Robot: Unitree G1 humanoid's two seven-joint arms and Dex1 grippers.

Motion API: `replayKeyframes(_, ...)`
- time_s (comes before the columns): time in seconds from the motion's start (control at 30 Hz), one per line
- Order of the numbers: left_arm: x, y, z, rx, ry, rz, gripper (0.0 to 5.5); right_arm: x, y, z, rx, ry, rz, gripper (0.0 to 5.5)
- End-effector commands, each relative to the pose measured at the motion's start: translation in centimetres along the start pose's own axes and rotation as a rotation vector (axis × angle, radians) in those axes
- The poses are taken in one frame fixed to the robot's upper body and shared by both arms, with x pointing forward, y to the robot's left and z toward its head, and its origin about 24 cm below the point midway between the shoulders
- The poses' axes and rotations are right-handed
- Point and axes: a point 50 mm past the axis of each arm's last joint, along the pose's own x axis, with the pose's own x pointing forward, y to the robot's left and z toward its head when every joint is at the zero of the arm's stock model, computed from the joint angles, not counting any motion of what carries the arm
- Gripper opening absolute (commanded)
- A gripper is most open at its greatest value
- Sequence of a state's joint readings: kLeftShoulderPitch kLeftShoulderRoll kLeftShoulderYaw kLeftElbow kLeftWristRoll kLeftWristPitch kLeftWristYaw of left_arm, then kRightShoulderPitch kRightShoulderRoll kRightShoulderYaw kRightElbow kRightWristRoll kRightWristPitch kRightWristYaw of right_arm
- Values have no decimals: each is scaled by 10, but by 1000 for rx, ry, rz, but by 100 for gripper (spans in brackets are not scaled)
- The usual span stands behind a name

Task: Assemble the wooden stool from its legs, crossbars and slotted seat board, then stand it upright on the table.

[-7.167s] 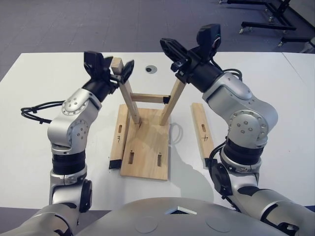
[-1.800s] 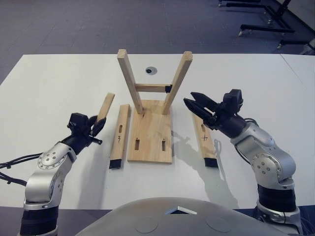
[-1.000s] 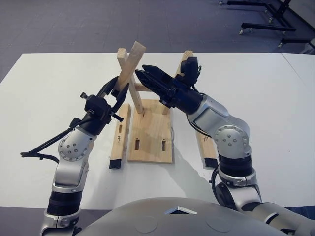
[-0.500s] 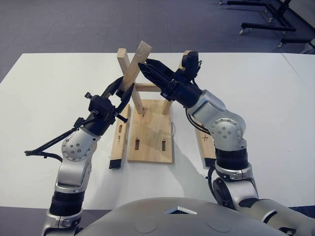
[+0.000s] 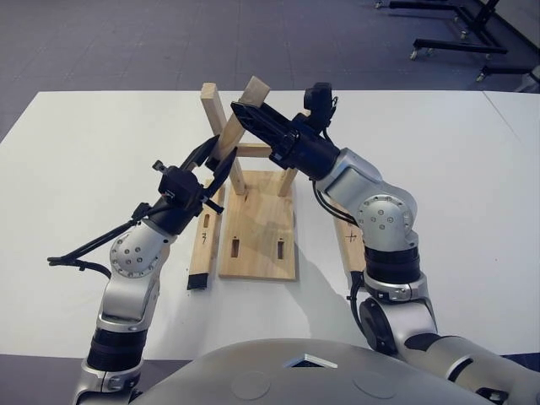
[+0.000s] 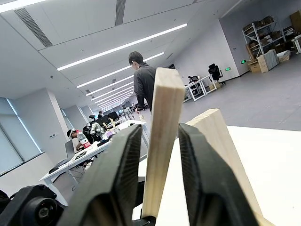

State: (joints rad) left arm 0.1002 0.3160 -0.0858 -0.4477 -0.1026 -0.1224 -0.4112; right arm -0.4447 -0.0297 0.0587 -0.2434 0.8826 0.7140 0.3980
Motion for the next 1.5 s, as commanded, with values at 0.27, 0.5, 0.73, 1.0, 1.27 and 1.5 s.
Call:
replayKeyframes(0.27,-9,0,-16,21,52,9,128,1,11,8,45,-69,77,40)
replayKeyframes(0.5,-3,7,-13,-49,79,49,228,-7,19,14,-80,-98,86,39)
replayKeyframes(0.73,6,30,24,-156,-55,190,268,-60,35,80,-376,-251,11,39)
replayKeyframes(1.0,7,55,35,-155,-56,540,268,-136,29,48,-135,-134,-207,39)
replayKeyframes(1.27,10,41,42,-154,26,611,268,-160,3,10,-207,151,-756,39)
replayKeyframes(1.5,24,34,56,-145,-101,589,268,-158,5,1,-294,237,-926,39)
